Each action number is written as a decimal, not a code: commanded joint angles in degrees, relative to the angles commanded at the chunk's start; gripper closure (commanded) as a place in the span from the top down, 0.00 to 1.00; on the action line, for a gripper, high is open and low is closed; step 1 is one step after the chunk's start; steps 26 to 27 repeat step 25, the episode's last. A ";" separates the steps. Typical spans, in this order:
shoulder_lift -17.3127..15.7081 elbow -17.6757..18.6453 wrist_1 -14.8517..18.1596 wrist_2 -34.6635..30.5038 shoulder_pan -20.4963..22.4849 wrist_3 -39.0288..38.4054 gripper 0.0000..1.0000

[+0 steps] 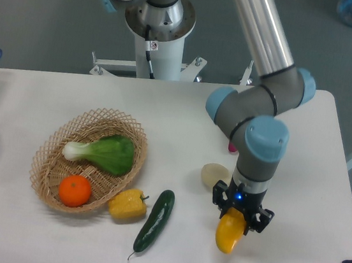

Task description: Pick up the mango from the table

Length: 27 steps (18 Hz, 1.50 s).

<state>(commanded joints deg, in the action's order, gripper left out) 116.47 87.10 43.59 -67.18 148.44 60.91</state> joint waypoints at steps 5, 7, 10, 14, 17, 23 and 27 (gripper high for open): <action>-5.91 -2.27 0.00 8.89 0.97 -11.31 0.42; -6.00 -3.86 0.00 10.40 0.71 -15.19 0.42; -7.57 -5.36 -0.09 10.49 0.79 -20.38 0.42; -7.93 -6.15 -0.09 10.84 2.11 -23.03 0.42; -8.46 -6.24 -0.09 11.72 2.81 -23.21 0.42; -8.54 -6.24 -0.09 11.72 2.82 -23.21 0.42; -8.54 -6.15 -0.09 11.72 2.90 -23.21 0.42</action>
